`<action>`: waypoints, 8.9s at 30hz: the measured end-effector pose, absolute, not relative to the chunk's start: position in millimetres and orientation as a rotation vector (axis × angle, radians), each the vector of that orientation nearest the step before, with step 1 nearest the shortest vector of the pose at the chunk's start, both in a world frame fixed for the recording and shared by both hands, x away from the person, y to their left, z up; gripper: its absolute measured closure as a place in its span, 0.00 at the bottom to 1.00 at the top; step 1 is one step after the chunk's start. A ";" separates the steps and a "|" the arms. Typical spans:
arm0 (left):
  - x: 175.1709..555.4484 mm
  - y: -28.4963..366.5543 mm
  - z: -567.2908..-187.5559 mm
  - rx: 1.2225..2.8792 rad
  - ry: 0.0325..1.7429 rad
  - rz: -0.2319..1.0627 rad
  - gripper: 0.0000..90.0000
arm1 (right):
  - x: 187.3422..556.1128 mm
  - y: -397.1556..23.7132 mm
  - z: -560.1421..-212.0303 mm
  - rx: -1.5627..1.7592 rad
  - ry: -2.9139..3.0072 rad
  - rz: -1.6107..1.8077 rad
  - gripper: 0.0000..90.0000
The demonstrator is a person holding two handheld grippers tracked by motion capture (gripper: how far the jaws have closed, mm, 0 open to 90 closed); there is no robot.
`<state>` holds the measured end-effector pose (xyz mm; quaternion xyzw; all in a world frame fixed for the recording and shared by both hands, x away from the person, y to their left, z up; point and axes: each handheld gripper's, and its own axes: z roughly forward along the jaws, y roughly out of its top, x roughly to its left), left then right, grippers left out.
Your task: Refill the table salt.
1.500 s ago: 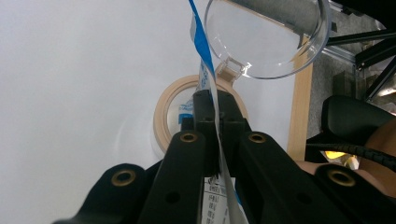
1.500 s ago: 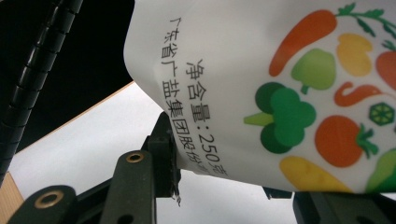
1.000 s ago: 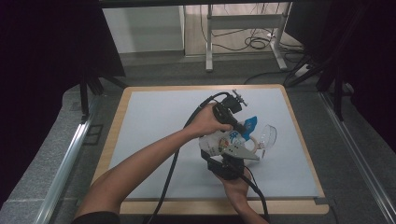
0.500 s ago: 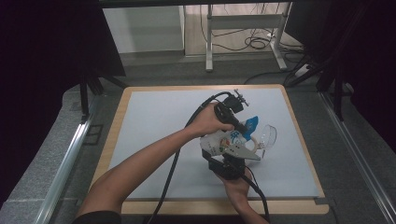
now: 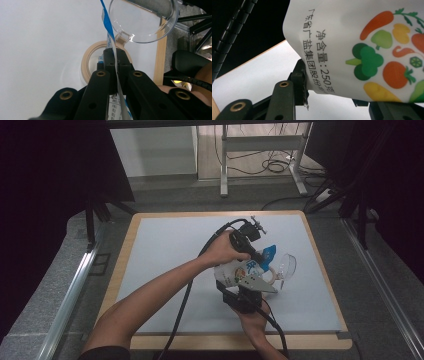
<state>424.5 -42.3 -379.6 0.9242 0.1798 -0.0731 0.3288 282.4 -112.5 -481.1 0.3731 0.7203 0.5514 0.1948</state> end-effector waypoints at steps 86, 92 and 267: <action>427.7 -44.1 -379.1 2.447 0.472 -0.189 1.00 | 285.2 -113.4 -478.6 1.078 2.026 1.584 0.63; 427.5 -44.6 -378.5 2.447 0.472 -0.189 1.00 | 285.2 -113.4 -478.6 1.079 2.022 1.588 0.63; 427.0 -56.0 -369.5 2.496 0.442 -0.164 1.00 | 287.6 -114.7 -475.7 1.150 1.938 1.667 0.64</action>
